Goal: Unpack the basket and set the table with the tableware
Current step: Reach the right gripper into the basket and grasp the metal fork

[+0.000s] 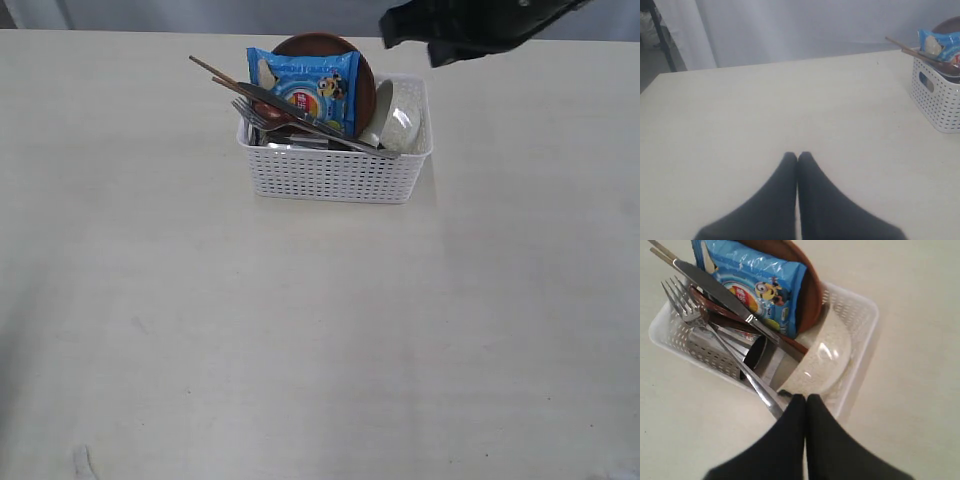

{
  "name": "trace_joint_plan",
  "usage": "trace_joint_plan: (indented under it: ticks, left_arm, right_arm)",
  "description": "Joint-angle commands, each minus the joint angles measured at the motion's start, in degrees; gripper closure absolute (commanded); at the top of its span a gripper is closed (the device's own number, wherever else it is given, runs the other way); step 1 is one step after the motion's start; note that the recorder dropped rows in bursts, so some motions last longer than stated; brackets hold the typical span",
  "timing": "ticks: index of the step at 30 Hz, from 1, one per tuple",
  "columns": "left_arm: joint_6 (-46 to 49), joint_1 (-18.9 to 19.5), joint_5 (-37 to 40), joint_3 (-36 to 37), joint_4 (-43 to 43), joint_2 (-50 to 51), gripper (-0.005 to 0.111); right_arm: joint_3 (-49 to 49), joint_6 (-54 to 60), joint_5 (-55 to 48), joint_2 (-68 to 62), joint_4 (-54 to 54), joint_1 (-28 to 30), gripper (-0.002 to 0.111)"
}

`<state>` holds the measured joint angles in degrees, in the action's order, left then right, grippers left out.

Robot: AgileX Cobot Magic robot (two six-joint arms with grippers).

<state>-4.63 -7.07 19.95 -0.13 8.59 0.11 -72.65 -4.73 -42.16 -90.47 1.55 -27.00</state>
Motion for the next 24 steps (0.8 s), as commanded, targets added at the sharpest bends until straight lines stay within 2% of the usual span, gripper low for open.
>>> trace_joint_plan:
  ticks: [1, 5, 14, 17, 21, 24]
  left_arm:
    - [-0.1, -0.3, 0.0, 0.1, -0.1, -0.1, 0.107]
    - [-0.1, -0.3, 0.0, 0.1, -0.1, -0.1, 0.107]
    - [-0.1, -0.3, 0.0, 0.1, -0.1, -0.1, 0.107]
    - [-0.1, -0.3, 0.0, 0.1, -0.1, -0.1, 0.107]
    - [-0.1, -0.3, 0.0, 0.1, -0.1, -0.1, 0.107]
    - [-0.1, -0.3, 0.0, 0.1, -0.1, -0.1, 0.107]
  right_arm:
    - [-4.4, 1.9, -0.2, -5.7, -3.4, -0.6, 0.108]
    - [-8.5, 13.4, -1.4, -9.2, -8.3, -0.6, 0.108]
    - [-23.7, 36.4, -14.6, -19.0, -21.4, -0.6, 0.106]
    - [-28.7, 44.0, -20.2, -23.4, -27.4, -0.6, 0.093]
    - [-32.9, 45.9, -22.9, -28.1, -30.8, -0.6, 0.065]
    - [-33.9, 46.6, -22.5, -30.8, -30.1, -0.5, 0.058]
